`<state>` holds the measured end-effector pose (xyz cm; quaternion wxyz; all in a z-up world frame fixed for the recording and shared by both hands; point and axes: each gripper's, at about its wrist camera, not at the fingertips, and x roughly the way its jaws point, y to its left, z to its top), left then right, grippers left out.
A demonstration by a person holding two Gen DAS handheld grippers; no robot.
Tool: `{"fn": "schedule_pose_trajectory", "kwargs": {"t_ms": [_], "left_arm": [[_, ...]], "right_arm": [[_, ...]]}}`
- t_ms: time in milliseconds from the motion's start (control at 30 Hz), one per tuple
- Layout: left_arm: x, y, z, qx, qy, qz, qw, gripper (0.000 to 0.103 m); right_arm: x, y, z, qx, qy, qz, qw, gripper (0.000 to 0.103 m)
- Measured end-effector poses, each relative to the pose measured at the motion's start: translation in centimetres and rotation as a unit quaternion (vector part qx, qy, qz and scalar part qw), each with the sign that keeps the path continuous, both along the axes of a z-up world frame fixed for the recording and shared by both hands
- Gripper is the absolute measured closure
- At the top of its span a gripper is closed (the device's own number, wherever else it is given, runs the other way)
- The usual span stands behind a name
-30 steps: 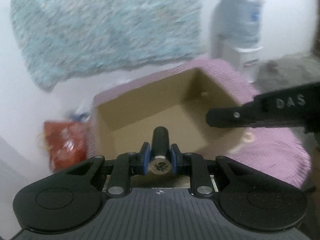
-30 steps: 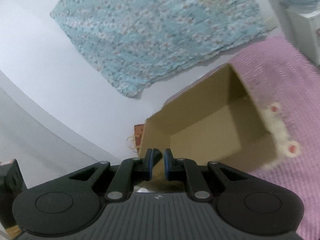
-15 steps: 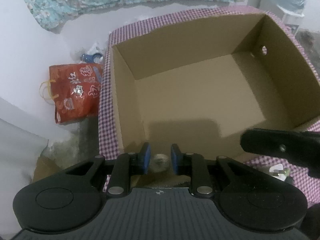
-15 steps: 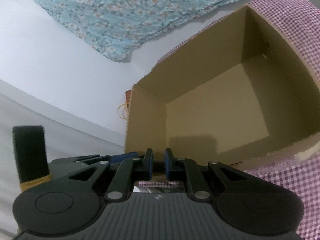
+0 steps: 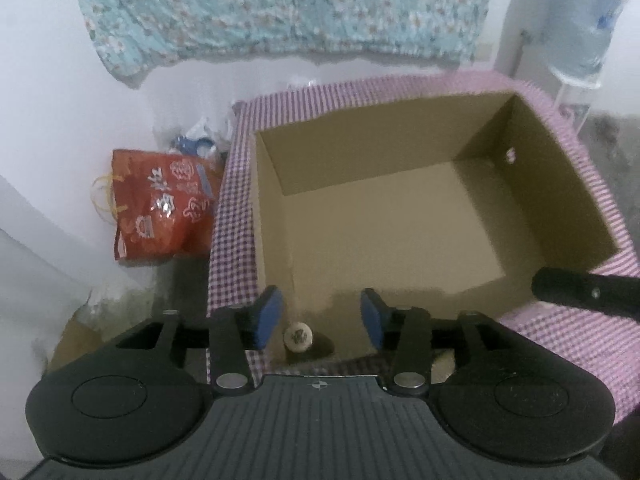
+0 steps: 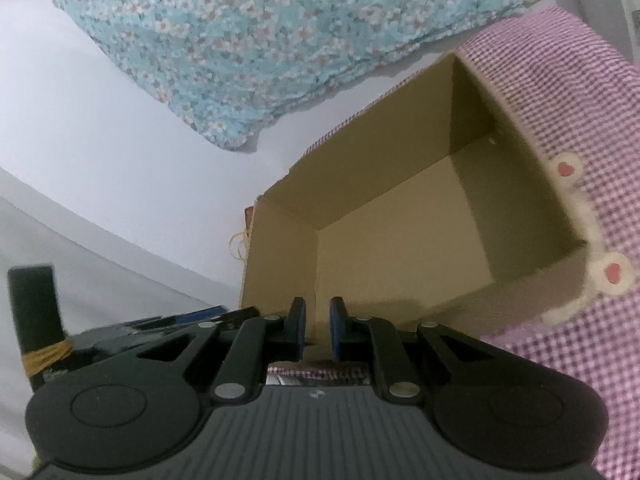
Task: Organize rigid objects
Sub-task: 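Lift the flashlight with the left tool into the box and open, then reach the right tool to the black mouse and close on it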
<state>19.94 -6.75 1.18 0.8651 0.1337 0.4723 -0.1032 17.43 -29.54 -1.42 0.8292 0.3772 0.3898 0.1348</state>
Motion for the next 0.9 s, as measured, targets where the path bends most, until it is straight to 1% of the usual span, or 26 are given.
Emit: {"fn": "schedule_pose_trajectory", "kwargs": {"t_ms": [100, 167, 200, 267, 333, 400, 467, 500, 567, 700, 733, 833, 900], "left_arm": [[-2.7, 0.5, 1.4, -0.023, -0.025, -0.008, 0.9994, 0.047], [-4.7, 0.7, 2.2, -0.041, -0.04, -0.016, 0.9982, 0.038], [-5.5, 0.8, 2.5, -0.048, -0.046, -0.022, 0.9975, 0.036], [-7.1, 0.7, 2.8, -0.062, -0.059, -0.03, 0.9959, 0.026], [-8.6, 0.4, 2.6, -0.074, -0.069, -0.037, 0.9942, 0.021], [-9.8, 0.1, 2.0, -0.091, -0.075, -0.051, 0.9917, 0.019], [-10.6, -0.4, 1.0, -0.116, -0.066, -0.07, 0.9886, 0.013], [-10.9, -0.8, 0.3, -0.129, -0.056, -0.081, 0.9868, 0.013], [-11.4, -1.7, -0.9, -0.141, -0.039, -0.103, 0.9839, 0.013], [-12.4, -4.3, -3.6, -0.115, -0.039, -0.151, 0.9811, 0.013], [-12.4, -4.7, -4.2, -0.114, -0.037, -0.16, 0.9799, 0.013], [-11.9, -5.8, -6.0, -0.13, -0.008, -0.192, 0.9728, 0.013], [-11.4, -6.6, -7.0, -0.128, 0.009, -0.201, 0.9712, 0.013]], "right_arm": [[-2.3, -1.3, 0.7, 0.0, -0.015, -0.011, 1.0, 0.089], [-4.1, -2.3, 1.1, -0.009, -0.024, -0.026, 0.999, 0.089], [-5.1, -2.8, 1.3, -0.014, -0.026, -0.033, 0.999, 0.089], [-7.0, -3.8, 1.3, -0.028, -0.028, -0.053, 0.998, 0.089], [-8.8, -4.6, 1.0, -0.045, -0.02, -0.073, 0.996, 0.089], [-10.3, -5.4, -0.1, -0.051, 0.0, -0.091, 0.995, 0.089], [-11.4, -5.7, -1.7, -0.052, 0.03, -0.101, 0.993, 0.089], [-11.8, -5.8, -2.4, -0.051, 0.045, -0.105, 0.992, 0.089], [-12.4, -5.6, -4.3, -0.047, 0.074, -0.107, 0.99, 0.089], [-12.4, -5.3, -7.1, -0.035, 0.114, -0.108, 0.987, 0.089], [-12.4, -5.3, -7.7, -0.03, 0.12, -0.106, 0.987, 0.089], [-11.9, -4.8, -9.1, -0.012, 0.133, -0.105, 0.986, 0.089], [-11.2, -4.6, -9.8, 0.002, 0.137, -0.103, 0.985, 0.089]]}}
